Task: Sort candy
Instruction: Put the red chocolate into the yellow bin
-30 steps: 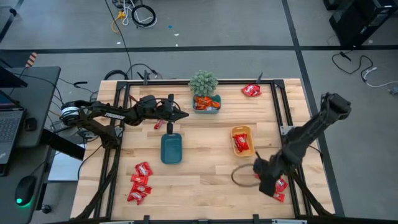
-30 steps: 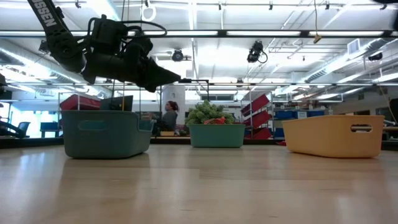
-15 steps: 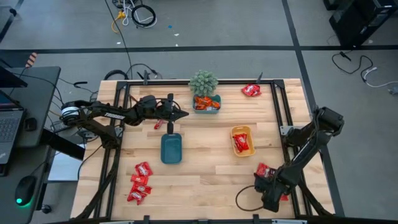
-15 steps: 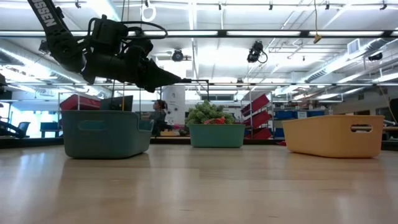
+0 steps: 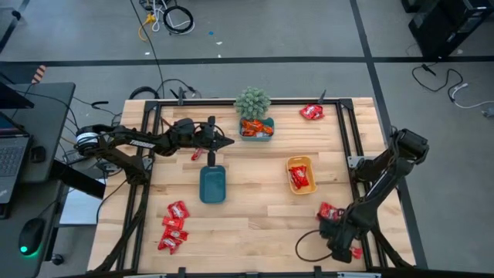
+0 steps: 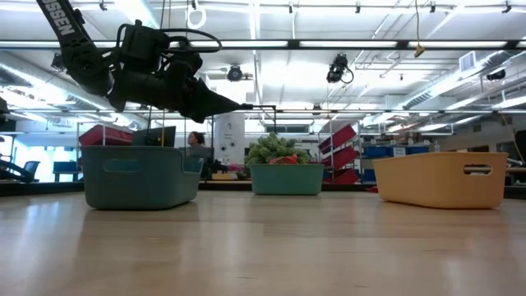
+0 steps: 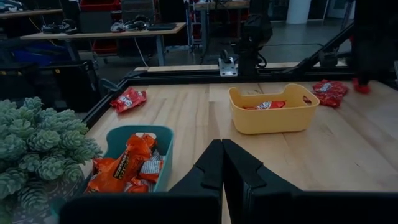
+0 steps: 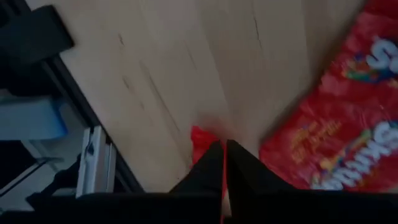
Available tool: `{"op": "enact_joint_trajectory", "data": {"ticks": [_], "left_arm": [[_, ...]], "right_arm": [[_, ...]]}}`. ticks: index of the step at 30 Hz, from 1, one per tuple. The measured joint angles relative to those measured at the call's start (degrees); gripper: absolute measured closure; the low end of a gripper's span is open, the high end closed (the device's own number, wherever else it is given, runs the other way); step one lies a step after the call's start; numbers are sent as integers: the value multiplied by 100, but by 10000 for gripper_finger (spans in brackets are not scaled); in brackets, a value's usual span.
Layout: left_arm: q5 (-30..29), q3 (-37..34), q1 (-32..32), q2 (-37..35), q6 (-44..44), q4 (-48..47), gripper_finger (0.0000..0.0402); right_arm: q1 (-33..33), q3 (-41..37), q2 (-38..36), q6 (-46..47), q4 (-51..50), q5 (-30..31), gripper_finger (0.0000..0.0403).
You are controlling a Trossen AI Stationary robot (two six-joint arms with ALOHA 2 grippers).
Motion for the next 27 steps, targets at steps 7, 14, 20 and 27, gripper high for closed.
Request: {"op": "enact_joint_trajectory", "data": {"ticks": [7, 14, 20, 27], "left_arm": [[-16, 0, 0, 0, 2, 2, 396], [-16, 0, 0, 0, 2, -103, 396], [-19, 0, 0, 0, 13, -204, 396], [-36, 0, 0, 0, 15, -241, 396]], "right_arm": [[12, 2, -137, -37, -234, -350, 318], [176, 4, 64, -185, 91, -312, 211], [336, -29, 333, -223, 140, -215, 181], [391, -13, 609, -440, 481, -247, 251]]}}
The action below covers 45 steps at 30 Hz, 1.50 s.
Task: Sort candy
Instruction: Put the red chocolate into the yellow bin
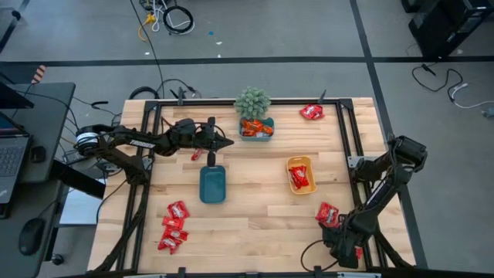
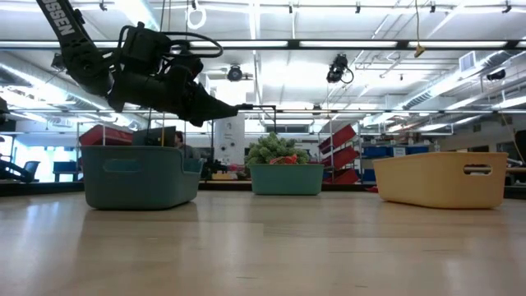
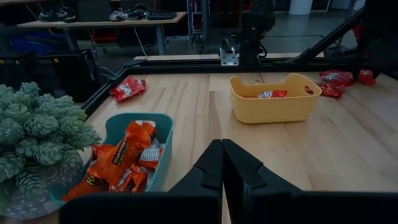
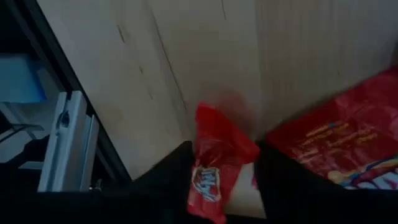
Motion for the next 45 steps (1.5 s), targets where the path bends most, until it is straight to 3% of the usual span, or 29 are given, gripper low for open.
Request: {"op": "enact_joint_trajectory", "data": {"ticks": [7, 21, 26, 32, 38, 45], "left_arm": [[-4, 0, 0, 0, 4, 46, 396], [-42, 0, 0, 0, -11, 118, 396], [-42, 0, 0, 0, -33, 135, 396], [-39, 0, 0, 0, -35, 173, 396], [-55, 2, -2, 0, -39, 173, 396], [-81, 4, 0, 0, -31, 171, 396]], "right_arm": [[-186, -14, -166, -215, 56, 88, 388], [-1325, -24, -1336, -654, -465, 1197, 396], [-2388, -22, -1985, -733, -1229, 1863, 395], [-4069, -22, -2576, -1372, -1359, 2163, 382], [-5259, -20, -2281, -1083, -1334, 2104, 385], [-5541, -20, -1636, -959, -1126, 1730, 358]]}}
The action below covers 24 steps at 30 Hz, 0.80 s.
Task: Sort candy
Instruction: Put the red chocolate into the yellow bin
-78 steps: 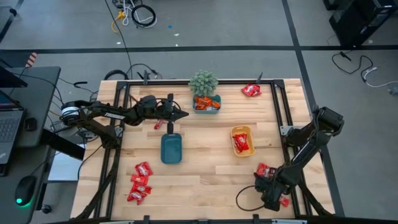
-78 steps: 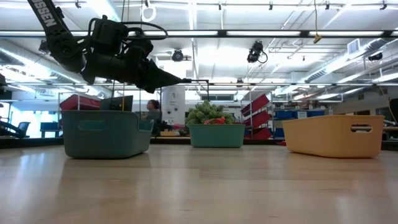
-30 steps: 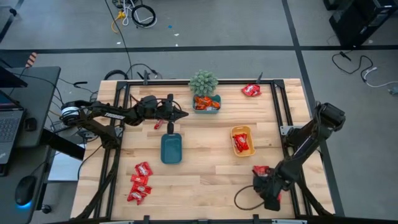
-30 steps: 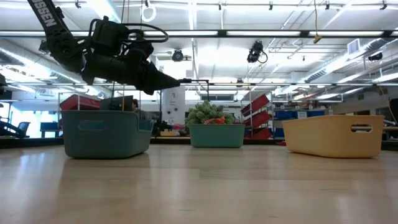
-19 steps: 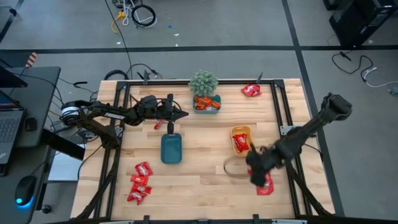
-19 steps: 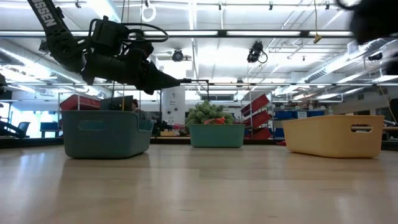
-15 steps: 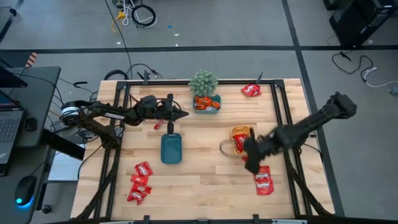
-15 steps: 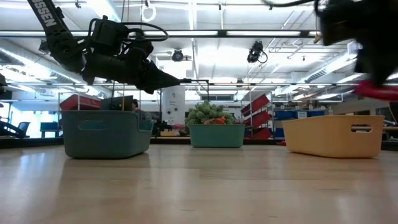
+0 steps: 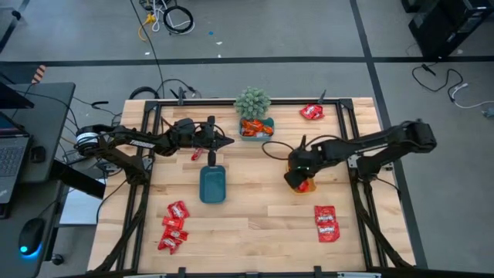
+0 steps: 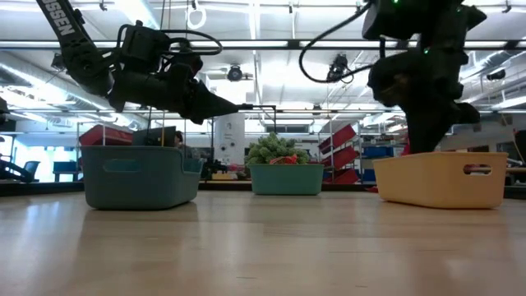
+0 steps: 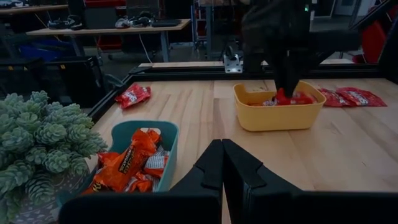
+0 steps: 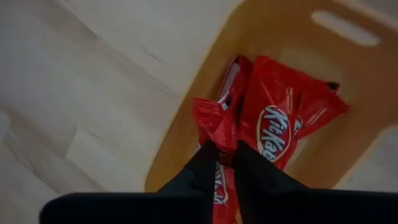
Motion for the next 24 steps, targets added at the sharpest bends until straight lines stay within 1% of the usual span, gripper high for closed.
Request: {"op": "enact_joint_trajectory", "data": {"ticks": [3, 7, 11, 14, 16, 17, 19, 22, 23, 24], "left_arm": [[0, 0, -2, 0, 0, -2, 396], [0, 0, -1, 0, -39, -2, 396], [0, 10, -2, 0, -37, -16, 396], [2, 116, -2, -7, -35, -104, 396], [14, 286, -2, -99, 6, -599, 396], [19, 417, -1, -158, 43, -1031, 396], [-29, 750, -1, -291, 147, -2072, 396], [-528, 1374, -4, -468, 221, -3889, 396], [-734, 1597, -4, -509, 292, -4551, 396], [-905, 1805, -1, -527, 358, -5202, 396]], "right_arm": [[6, 0, 158, -84, 64, -170, 332], [9, 8, 194, -229, 88, -217, 284], [-57, 171, 15, -897, 18, -215, 232], [-121, 418, -230, -1481, -131, -174, 215], [-122, 547, -424, -1903, -332, 141, 229], [-122, 574, -521, -2130, -440, 330, 245], [-122, 556, -731, -2476, -591, 559, 294], [-118, 332, -1042, -2823, -526, 843, 378], [-109, 247, -1137, -2893, -446, 945, 389], [-107, 167, -1224, -2937, -357, 1023, 389]]}}
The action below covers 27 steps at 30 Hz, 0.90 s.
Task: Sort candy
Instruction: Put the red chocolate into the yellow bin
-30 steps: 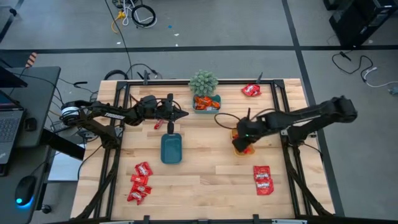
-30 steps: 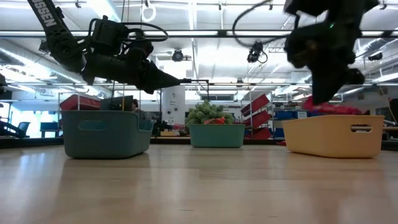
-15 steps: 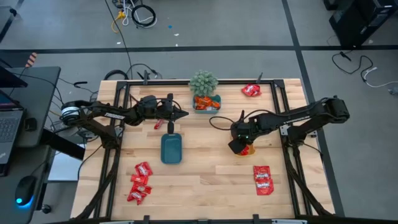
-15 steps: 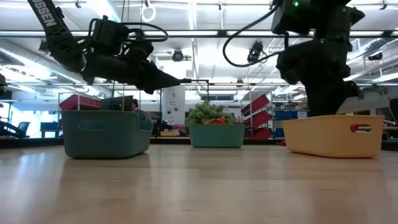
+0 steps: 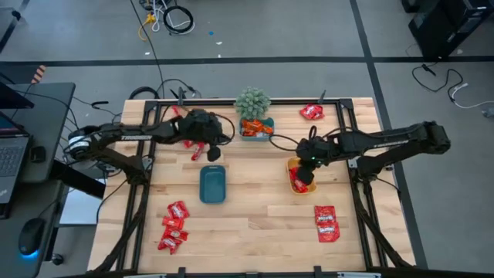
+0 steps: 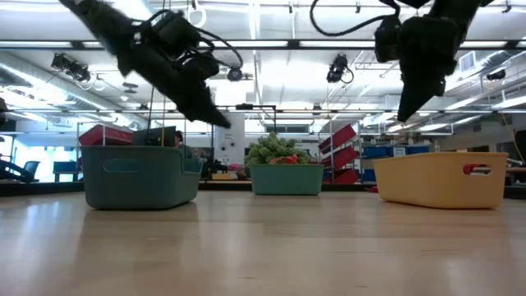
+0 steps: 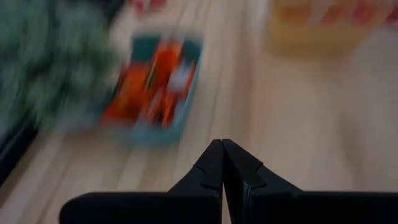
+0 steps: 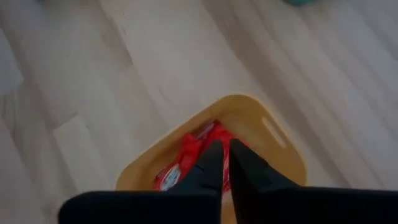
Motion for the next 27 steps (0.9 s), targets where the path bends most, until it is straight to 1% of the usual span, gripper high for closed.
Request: {"op": "enact_joint_trajectory", "data": {"ticks": [2, 4, 6, 8, 14, 18, 21, 24, 27], "left_arm": [[-388, 390, 1, -17, 94, -1234, 396], [-726, 671, 1, -22, 90, -2181, 396], [-1009, 825, 16, -24, -33, -2815, 396], [-1105, 847, 87, -29, -181, -3265, 396], [-1150, 603, 531, -31, -317, -3681, 396], [-1151, 450, 916, -31, -185, -3965, 396], [-1153, 412, 1072, -31, -94, -4011, 394], [-1149, 405, 1072, -29, 226, -4099, 378], [-1073, 405, 1031, -29, 300, -4095, 347]], "right_arm": [[0, -186, -174, -63, 203, 33, 375], [1, -360, -316, -152, 419, 85, 362], [37, -519, -425, -218, 664, 163, 353], [50, -667, -525, -346, 927, 180, 350], [72, -801, -642, -682, 1347, 208, 348], [72, -801, -640, -876, 1510, 321, 345], [72, -801, -639, -988, 1596, 324, 343], [72, -801, -637, -1061, 1743, 324, 341], [72, -801, -637, -1116, 1873, 326, 341]]}}
